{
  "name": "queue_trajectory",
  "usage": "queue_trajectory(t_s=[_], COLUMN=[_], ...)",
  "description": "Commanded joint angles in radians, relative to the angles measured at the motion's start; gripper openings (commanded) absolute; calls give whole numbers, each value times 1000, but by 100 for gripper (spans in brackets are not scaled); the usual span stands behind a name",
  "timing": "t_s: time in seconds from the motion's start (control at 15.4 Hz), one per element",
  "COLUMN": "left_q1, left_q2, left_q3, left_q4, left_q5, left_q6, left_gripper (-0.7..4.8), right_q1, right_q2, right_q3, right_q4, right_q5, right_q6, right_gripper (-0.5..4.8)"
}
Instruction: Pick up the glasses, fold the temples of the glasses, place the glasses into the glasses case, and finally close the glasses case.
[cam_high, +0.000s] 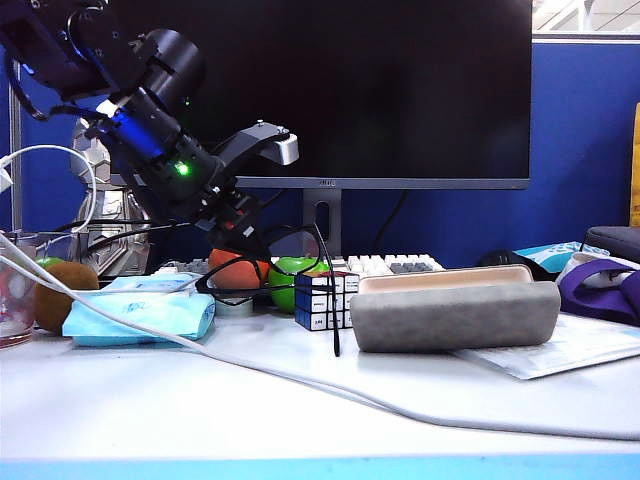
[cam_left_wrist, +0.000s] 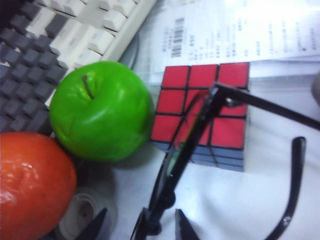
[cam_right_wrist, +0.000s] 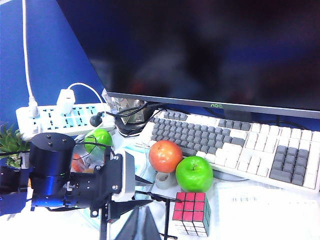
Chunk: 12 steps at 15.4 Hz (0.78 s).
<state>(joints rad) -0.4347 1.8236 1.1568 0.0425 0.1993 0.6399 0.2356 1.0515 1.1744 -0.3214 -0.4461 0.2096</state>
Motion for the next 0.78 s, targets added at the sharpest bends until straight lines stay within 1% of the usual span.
queue_trajectory(t_s=[0.07,0.13,0.33,0.39,0.52,0.78], left_q1=[-2,-2,-2,-2,-2,-2], left_q2=[4,5,8,12,13,8], left_q3=[4,4,4,4,10,52], left_q4=[12,12,13,13,17,10], left_q5=[-4,-4,-3,-1,-2,-2], left_q6=[15,18,18,18,13,-78], left_gripper=[98,77,77,65,-7,-7], right_q1=[1,1,1,1,1,1], right_q2=[-3,-3,-3,-3,-3,-3], right_q3=[3,3,3,3,3,3], right_q4=[11,11,11,11,11,11], right_q5=[-5,-5,-5,-5,-5,-5], right_q6=[-1,0,0,0,-1,-2], right_gripper=[-5,-5,-5,-5,-5,-5])
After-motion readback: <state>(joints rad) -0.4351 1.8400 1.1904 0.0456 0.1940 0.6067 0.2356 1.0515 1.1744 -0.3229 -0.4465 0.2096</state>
